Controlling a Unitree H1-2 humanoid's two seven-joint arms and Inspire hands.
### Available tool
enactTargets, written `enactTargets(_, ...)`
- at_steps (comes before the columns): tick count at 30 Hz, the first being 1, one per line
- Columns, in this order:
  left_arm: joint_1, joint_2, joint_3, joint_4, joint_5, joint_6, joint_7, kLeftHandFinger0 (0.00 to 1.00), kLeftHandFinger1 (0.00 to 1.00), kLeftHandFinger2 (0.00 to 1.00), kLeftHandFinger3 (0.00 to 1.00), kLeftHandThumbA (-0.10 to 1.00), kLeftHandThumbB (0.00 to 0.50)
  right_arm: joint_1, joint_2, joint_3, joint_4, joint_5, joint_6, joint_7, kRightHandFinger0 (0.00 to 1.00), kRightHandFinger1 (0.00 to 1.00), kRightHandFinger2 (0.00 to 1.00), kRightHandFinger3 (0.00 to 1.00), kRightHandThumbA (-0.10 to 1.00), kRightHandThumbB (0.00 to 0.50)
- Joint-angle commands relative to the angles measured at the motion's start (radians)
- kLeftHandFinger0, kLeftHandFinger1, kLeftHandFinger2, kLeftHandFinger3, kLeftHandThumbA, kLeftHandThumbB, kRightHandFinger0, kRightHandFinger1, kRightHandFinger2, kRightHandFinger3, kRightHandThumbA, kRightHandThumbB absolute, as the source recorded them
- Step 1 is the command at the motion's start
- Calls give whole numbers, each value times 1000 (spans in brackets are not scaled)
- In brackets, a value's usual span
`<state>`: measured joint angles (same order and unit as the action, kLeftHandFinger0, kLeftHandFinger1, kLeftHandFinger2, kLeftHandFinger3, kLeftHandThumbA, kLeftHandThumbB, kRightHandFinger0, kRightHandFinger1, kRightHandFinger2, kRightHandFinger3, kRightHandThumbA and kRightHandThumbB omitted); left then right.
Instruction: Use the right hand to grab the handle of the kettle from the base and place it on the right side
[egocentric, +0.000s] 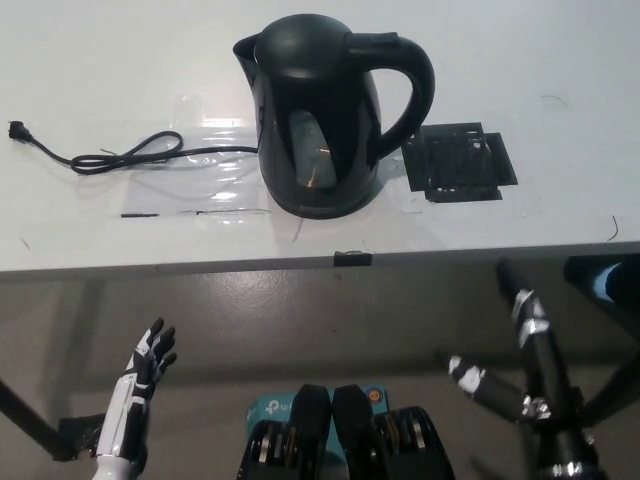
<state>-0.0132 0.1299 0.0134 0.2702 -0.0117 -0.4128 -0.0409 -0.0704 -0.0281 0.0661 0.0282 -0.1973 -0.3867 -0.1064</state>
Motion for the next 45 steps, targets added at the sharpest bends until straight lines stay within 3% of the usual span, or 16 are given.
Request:
enactTargets(1,10,-5,-10,-62,-28,-53,-28,1000,1000,1000,1000,1000,500,-119,14,-33,-97,-78,6,-46,1000,1000,1000,1000,921,258)
enactTargets(8,7,-19,-17,-82,-18,-57,-27,1000,1000,1000,1000,1000,500,-387,22,-58,-60,-113,215,-36,1000,1000,1000,1000,923,250)
enactTargets(13,-1,-21,-13,-77,-13,-55,-26,1000,1000,1000,1000,1000,500,-501,20,-60,17,-144,271,-52,1000,1000,1000,1000,930,230)
enactTargets(15,-5,-18,-11,-72,-10,-57,-28,1000,1000,1000,1000,1000,500,-582,19,-56,94,-166,306,-68,1000,1000,1000,1000,868,216)
enactTargets(19,3,-20,-11,-75,-33,-44,-40,1000,1000,1000,1000,1000,500,-707,21,-49,248,-192,362,-101,1000,1000,1000,1000,849,251)
enactTargets(35,3,-15,-9,-67,-30,-42,-46,1000,1000,1000,1000,1000,500,-920,-10,-17,690,-197,283,-214,1000,1000,1000,1000,869,266)
enactTargets(41,1,-17,-8,-64,-28,-43,-43,1000,1000,1000,1000,1000,500,-955,-14,-8,779,-185,228,-244,1000,1000,1000,1000,809,250)
enactTargets(45,5,-17,-9,-65,-32,-41,-45,1000,1000,1000,1000,1000,500,-964,-14,4,796,-187,227,-251,1000,1000,1000,1000,840,240)
